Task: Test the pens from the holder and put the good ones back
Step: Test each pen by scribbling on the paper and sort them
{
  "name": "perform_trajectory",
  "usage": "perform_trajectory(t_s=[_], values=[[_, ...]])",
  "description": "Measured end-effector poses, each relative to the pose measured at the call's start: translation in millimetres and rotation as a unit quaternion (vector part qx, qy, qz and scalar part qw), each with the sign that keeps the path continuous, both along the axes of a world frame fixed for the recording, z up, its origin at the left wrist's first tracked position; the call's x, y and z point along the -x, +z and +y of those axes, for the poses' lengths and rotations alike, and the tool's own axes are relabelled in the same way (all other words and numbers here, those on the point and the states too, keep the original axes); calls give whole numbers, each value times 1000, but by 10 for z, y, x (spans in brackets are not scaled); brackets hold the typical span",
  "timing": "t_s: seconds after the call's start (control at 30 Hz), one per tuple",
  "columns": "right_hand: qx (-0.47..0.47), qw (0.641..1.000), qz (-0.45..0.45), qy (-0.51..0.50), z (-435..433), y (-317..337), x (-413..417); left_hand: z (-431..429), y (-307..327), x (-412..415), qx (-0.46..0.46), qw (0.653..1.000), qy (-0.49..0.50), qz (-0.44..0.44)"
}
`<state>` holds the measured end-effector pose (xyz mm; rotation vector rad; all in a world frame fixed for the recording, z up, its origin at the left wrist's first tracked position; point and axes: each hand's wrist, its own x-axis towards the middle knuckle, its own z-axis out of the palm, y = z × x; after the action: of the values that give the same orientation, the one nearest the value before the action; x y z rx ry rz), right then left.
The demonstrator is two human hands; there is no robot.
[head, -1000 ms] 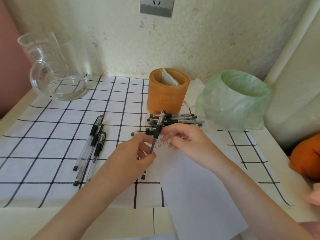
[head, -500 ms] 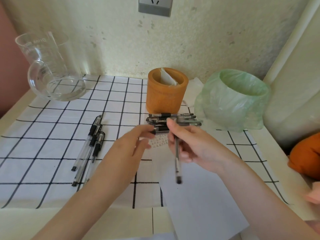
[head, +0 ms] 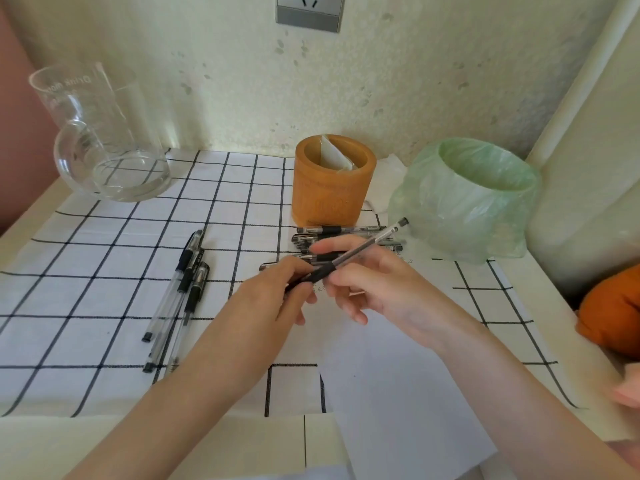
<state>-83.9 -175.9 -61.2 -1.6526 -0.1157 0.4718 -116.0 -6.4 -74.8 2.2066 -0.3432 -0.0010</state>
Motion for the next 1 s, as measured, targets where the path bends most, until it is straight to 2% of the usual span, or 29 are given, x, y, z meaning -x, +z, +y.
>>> perform_trajectory(t_s=[0.2,0.53,0.63,0.8,1.0], values=[[-23,997,-65,-37,75,-19,21,-61,-18,41,22,999,5,39],[-95,994,-48,8,39,41,-12,-123,139,58,163,983,20,81],[-71,995,-66,-6,21,31,-10,-107,100,58,151,984,1,94],[21,993,-114,12,47,3,4,-80,37,74,153,978,-18,144],[-32,995,-90,23,46,39,5,-142,104,67,171,980,-3,104]])
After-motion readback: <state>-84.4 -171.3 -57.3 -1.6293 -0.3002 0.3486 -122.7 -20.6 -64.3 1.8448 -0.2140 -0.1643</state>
